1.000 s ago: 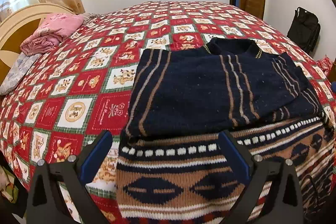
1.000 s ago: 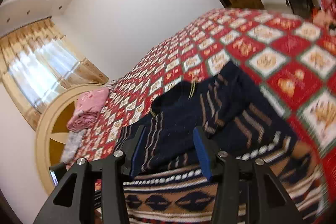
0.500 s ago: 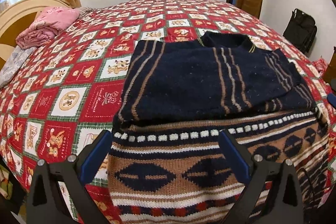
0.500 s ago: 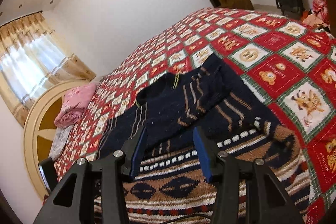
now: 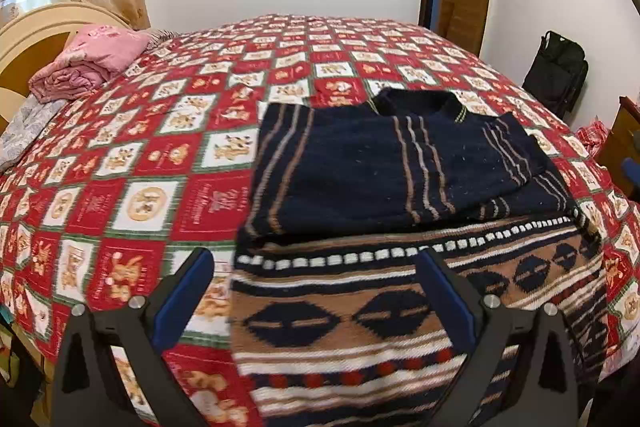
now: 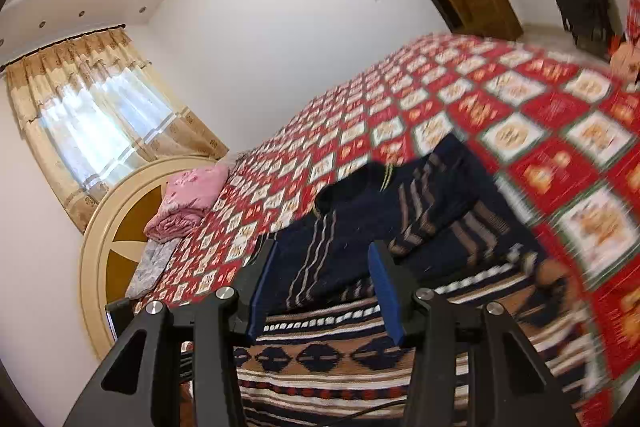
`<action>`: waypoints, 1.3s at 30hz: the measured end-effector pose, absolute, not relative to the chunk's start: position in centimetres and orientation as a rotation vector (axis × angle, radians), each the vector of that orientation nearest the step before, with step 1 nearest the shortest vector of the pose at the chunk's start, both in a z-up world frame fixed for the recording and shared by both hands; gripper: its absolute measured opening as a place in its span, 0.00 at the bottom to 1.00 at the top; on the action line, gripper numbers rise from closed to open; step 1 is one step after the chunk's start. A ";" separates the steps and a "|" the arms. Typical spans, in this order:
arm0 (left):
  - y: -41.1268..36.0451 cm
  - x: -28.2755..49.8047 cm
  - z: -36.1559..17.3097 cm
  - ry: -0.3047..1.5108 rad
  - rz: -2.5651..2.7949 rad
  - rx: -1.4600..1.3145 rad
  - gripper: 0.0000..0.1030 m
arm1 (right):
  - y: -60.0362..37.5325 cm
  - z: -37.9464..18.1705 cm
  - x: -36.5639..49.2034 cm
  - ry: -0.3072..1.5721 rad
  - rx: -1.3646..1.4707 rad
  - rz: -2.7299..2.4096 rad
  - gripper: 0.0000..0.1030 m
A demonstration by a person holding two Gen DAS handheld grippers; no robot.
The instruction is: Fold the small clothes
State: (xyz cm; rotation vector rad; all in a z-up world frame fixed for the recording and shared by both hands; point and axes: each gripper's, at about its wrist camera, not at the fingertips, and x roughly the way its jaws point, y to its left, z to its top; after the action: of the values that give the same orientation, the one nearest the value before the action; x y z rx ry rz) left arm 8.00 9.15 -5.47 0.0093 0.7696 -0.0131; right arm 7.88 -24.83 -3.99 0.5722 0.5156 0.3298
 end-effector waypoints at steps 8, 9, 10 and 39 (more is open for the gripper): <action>13.5 5.7 -4.7 0.757 0.028 0.011 1.00 | -32.6 2.9 0.2 0.378 0.548 0.190 0.47; 14.2 5.2 -4.7 0.760 0.021 0.009 1.00 | -33.4 3.8 -0.9 0.367 0.531 0.170 0.47; 14.8 4.7 -4.6 0.761 0.014 0.012 1.00 | -34.3 4.9 -2.4 0.357 0.505 0.144 0.51; 10.3 -3.7 -16.7 1.141 -0.507 0.002 0.76 | -35.4 0.7 -9.4 0.521 0.514 0.140 0.62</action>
State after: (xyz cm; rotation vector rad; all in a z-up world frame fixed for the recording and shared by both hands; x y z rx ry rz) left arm -3.68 10.27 -16.68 0.0018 1.1411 -0.5066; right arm -9.39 -35.40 0.72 0.5145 0.5207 0.1404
